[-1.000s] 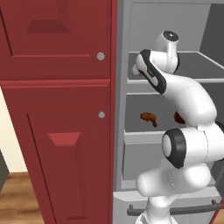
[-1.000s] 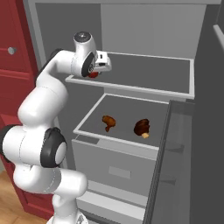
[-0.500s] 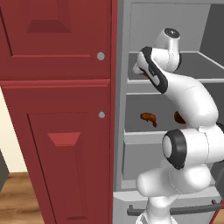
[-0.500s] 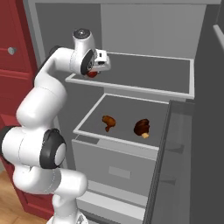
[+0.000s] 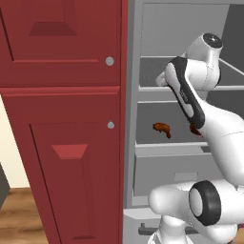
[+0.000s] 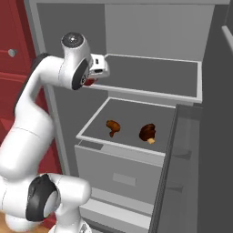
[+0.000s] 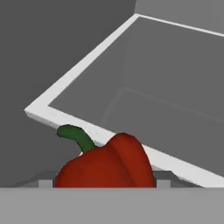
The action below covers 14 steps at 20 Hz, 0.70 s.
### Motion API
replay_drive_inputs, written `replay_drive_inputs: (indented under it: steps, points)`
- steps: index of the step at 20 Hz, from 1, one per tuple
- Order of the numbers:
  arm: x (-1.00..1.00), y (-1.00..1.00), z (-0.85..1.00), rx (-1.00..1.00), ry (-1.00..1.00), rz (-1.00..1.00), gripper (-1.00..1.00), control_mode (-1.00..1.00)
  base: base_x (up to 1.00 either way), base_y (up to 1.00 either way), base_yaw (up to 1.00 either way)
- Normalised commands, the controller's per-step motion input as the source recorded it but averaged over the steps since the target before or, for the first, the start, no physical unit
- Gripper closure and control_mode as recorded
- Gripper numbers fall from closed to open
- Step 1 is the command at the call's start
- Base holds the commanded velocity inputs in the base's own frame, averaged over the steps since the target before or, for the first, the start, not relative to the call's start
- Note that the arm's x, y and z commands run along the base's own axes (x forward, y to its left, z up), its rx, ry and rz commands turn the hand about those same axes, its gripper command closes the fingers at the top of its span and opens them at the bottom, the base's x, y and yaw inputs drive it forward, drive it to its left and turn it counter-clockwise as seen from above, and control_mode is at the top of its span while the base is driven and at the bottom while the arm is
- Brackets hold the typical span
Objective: Gather the bell pepper and lemon wedge from the fridge and place them on a tray on the dining counter. Then gather the steak and chicken drumstick from the fridge and place them on the other tray.
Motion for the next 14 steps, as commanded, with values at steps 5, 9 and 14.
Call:
replay_drive_inputs:
  steps: [5, 9, 14]
  points:
    - [-1.00, 0.00, 0.00, 0.00, -0.13, 0.00, 1.00, -1.00, 0.00, 0.00, 0.00]
    - [-1.00, 0.00, 0.03, 0.00, -0.04, 0.00, 1.00, -1.00, 0.00, 0.00, 0.00]
    - [-1.00, 0.00, 0.04, 0.00, -0.02, 0.00, 1.00, -1.00, 0.00, 0.00, 0.00]
